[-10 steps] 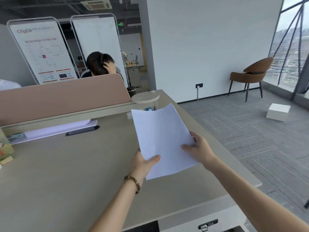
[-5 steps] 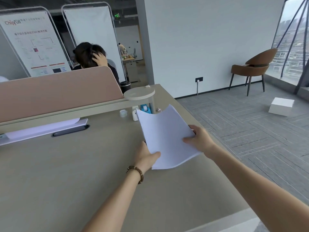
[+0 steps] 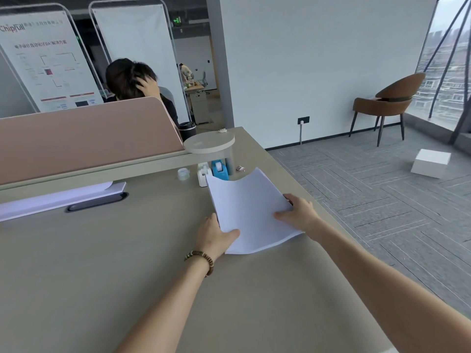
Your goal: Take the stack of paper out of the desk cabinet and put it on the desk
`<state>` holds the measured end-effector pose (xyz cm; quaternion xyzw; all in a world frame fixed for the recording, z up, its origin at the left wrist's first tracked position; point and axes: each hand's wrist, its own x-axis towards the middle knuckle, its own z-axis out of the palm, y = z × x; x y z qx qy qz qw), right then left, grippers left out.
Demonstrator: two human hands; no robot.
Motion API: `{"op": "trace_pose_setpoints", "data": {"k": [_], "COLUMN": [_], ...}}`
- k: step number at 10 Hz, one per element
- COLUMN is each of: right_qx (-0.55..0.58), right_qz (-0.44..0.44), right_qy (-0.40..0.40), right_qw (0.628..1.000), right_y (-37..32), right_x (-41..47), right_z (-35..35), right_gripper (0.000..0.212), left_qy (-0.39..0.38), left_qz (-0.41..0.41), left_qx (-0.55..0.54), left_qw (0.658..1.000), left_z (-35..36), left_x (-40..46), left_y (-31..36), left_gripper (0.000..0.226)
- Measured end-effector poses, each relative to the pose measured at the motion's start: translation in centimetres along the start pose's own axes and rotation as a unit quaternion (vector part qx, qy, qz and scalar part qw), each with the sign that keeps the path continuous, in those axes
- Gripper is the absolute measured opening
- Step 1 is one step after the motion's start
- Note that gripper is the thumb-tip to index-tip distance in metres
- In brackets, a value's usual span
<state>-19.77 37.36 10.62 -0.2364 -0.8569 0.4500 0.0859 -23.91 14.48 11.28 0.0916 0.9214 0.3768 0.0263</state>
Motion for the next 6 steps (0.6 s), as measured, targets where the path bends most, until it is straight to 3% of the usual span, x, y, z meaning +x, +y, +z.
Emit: {"op": "trace_pose_setpoints", "data": {"k": [1,3,4,6], "right_qx": [-0.092,-0.240,-0.247,-0.227], "right_qz": [0.000,-0.033,-0.047,-0.069], "right_qy": [0.014,-0.001,0.010,0.052], "right_qw": [0.996,0.970,0.968,0.970], "right_y": [0.1,0.6,0.6,-0.3], "right_x": [0.1,-0.5,-0.7,-1.5], "right_z": [0.0,-0.3,-0.3,-1.8], "right_gripper": [0.058,0.064,0.079,0.079], "left_qy": [0.019,-0.019,-0.008,0.030], "left_qz": [0.025,0.037,0.034,0.079], "left_qx": [0.116,0.280,0.326,0.321], "left_qw": [0.993,0.959,0.945,0.943], "left_z": [0.0,-0.2,-0.6,-1.7], "left_x": [0.6,0.7,0.2,-0.7], "left_y": [-0.6,-1.7,-1.3,-0.4], "left_gripper": [0.042,0.077,0.087,0.087]}}
